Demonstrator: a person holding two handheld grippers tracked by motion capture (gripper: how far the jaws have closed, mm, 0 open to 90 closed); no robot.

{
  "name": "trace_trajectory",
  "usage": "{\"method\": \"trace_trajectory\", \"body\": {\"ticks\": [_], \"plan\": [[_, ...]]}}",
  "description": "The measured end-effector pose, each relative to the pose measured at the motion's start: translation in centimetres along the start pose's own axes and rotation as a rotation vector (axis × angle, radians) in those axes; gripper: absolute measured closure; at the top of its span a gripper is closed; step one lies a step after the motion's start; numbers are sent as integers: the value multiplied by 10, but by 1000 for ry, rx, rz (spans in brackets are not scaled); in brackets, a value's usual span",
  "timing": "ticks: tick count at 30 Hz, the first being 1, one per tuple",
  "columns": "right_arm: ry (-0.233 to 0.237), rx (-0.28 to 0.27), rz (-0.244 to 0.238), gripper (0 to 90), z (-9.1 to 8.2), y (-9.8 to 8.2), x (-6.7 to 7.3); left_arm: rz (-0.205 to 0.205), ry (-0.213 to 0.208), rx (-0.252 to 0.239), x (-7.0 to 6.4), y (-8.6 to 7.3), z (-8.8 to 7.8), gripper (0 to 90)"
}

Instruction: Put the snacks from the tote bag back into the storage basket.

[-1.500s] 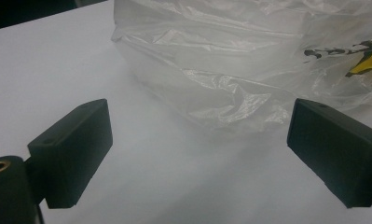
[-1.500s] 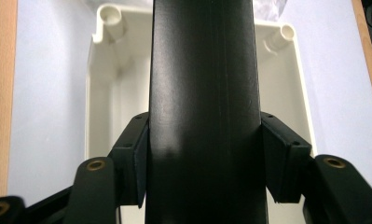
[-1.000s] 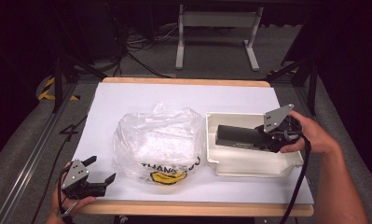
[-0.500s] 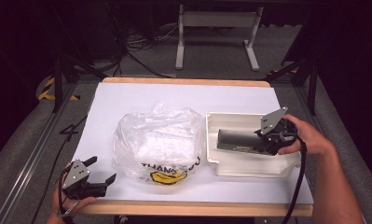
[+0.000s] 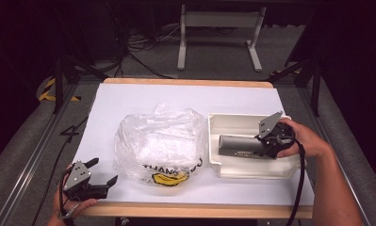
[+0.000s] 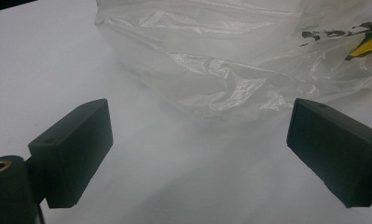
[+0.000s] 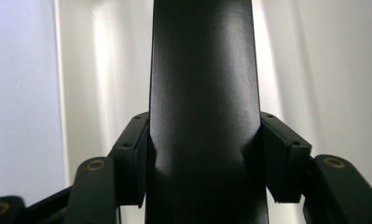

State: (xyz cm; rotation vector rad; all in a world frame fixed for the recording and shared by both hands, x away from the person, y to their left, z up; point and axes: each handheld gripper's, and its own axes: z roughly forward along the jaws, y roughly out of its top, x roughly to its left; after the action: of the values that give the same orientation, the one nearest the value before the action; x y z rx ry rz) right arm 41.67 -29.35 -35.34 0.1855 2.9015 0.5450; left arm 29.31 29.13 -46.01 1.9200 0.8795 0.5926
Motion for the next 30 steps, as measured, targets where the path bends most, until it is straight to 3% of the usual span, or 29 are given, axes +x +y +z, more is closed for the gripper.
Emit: {"method": "trace_trajectory", "body": {"ticks": [7,15,30], "plan": [[18,59,5,425,10,0,-1,3,5,2,0,0,0,78],[25,51,14,424,14,-2,-4,3,10,8,0,0,1,79],[17,157,13,421,24,1,-6,11,3,5,-1,0,1,82]]}}
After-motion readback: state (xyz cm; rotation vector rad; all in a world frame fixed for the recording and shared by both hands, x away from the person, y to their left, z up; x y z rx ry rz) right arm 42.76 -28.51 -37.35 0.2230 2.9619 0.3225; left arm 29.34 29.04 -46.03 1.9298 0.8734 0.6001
